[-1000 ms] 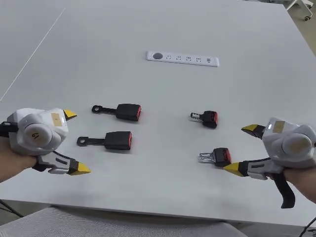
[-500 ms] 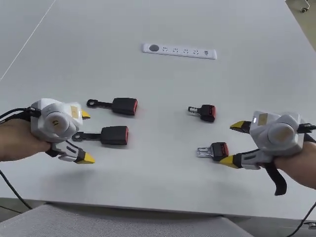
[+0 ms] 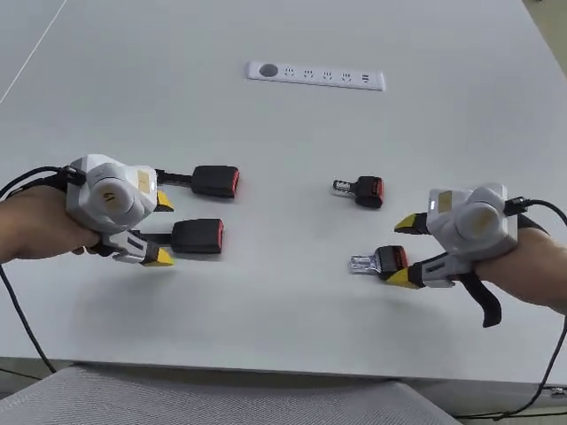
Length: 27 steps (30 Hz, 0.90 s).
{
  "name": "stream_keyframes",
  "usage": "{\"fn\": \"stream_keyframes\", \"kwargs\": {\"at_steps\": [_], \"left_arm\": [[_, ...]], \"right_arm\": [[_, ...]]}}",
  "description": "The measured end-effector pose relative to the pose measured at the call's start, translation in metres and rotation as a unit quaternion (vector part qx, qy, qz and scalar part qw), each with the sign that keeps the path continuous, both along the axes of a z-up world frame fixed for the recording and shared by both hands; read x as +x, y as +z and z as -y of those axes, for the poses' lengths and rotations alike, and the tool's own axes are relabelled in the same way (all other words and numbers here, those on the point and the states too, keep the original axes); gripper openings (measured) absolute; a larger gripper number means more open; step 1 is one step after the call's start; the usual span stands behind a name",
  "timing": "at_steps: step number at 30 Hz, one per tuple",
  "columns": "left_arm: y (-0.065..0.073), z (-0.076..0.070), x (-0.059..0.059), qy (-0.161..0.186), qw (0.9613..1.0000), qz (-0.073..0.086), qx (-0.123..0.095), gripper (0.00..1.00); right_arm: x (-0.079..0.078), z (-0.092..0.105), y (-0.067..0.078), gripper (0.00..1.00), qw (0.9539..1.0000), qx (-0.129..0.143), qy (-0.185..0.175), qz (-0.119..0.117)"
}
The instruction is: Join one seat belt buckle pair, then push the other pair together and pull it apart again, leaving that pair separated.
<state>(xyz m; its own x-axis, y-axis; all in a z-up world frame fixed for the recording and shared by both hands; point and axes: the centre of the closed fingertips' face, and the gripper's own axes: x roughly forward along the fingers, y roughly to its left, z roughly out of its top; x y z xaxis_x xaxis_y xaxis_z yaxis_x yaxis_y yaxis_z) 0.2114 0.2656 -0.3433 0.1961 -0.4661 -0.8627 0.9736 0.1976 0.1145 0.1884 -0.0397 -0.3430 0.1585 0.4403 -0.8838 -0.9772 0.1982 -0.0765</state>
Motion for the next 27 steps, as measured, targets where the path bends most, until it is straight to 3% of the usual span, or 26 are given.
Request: {"fn": "stream_keyframes", "kwargs": {"at_steps": [4,14,17,19,27], "left_arm": [[-0.004,0.005,-0.001,-0.017,0.9998,-0.013,0.005,0.45],[-0.010,0.015,-0.001,-0.056,0.9981,-0.017,0.019,0.41],[-0.013,0.015,0.000,-0.065,0.9973,-0.013,0.031,0.40],[-0.013,0.016,-0.001,-0.073,0.9967,-0.014,0.033,0.33],[-0.014,0.016,0.000,-0.079,0.9960,-0.014,0.041,0.33]], "right_arm": [[-0.003,0.004,-0.007,0.46,0.9997,-0.013,0.013,-0.017],[-0.004,0.008,-0.016,0.42,0.9985,-0.030,0.029,-0.035],[-0.004,0.009,-0.017,0.41,0.9981,-0.034,0.037,-0.035],[-0.004,0.008,-0.017,0.40,0.9981,-0.034,0.038,-0.035],[-0.004,0.007,-0.022,0.37,0.9973,-0.041,0.050,-0.036]]}}
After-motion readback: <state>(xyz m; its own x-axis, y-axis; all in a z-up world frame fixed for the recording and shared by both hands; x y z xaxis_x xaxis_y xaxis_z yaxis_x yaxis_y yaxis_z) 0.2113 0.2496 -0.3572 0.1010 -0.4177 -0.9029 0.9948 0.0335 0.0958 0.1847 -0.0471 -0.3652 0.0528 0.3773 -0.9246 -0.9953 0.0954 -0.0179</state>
